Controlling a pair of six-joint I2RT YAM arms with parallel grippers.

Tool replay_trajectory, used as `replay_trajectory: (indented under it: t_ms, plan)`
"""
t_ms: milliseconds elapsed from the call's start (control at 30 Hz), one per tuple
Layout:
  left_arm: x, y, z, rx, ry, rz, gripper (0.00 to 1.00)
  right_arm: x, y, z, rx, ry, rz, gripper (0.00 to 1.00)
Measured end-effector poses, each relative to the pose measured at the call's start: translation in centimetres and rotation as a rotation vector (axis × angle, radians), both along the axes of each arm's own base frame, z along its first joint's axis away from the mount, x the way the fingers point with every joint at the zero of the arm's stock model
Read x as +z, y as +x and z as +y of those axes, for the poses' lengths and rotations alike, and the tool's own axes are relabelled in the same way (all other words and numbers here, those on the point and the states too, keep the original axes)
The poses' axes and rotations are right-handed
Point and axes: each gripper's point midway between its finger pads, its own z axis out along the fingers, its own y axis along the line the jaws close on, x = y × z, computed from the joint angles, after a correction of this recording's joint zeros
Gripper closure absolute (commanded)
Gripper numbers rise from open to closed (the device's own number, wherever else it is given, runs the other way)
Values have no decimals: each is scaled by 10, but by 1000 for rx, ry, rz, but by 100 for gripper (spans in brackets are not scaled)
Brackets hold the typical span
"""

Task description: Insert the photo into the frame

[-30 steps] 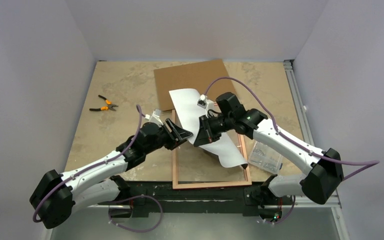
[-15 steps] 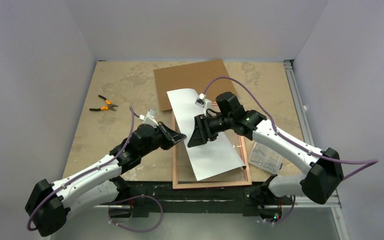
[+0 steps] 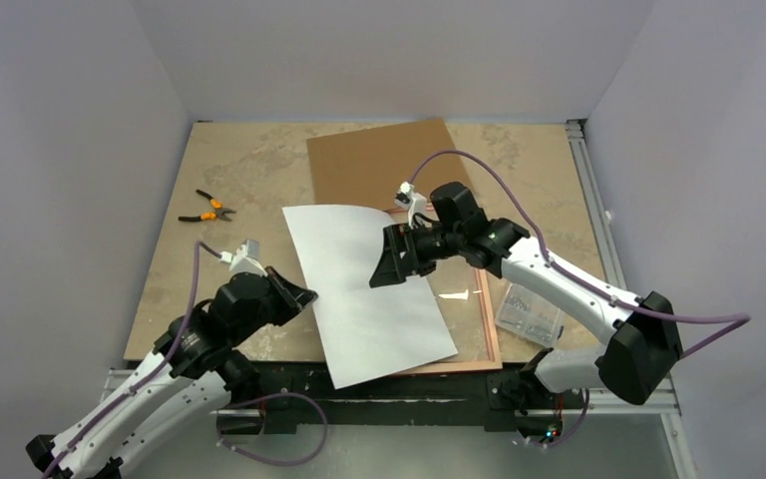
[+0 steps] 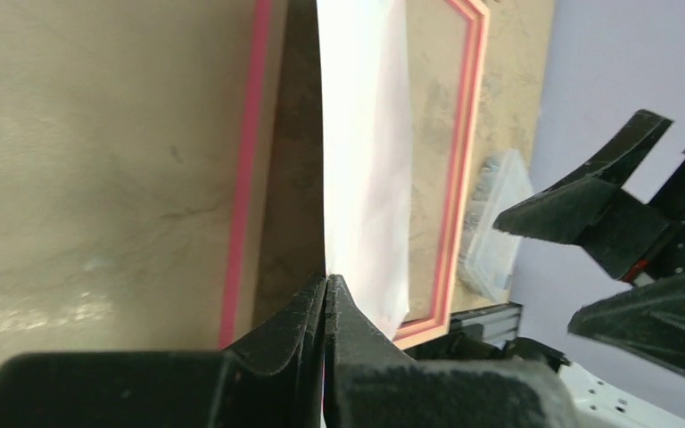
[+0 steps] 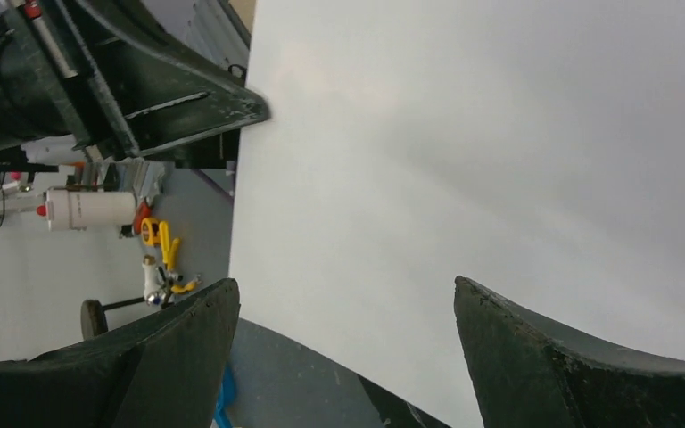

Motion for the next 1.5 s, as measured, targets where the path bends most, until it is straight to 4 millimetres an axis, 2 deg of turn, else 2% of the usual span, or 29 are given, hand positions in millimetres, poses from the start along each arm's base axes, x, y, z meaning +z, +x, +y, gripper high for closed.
replay_trajectory:
  t_ms: [167,267,367,500,667,800,1033,1500]
  plan:
    - [-14,-9,24,13,173,71,100,-17,32,-21,-126,-60,18,9]
    - [-28,-10,34,12,301,143,100,-37,58,-51,-242,-107,57,9]
    - [-39,-7,39,-6,414,210,100,-58,73,-78,-326,-166,105,9]
    - [-53,0,43,-49,531,266,100,-80,77,-99,-373,-229,146,9]
    - [-52,11,38,-127,597,239,100,-92,75,-112,-400,-256,173,9]
    - [-46,23,24,-187,598,196,100,-90,76,-118,-418,-255,172,9]
    - [-37,46,-7,-259,561,157,100,-65,72,-123,-431,-219,112,6]
    - [-51,68,-53,-347,476,172,100,-47,68,-130,-450,-208,83,3]
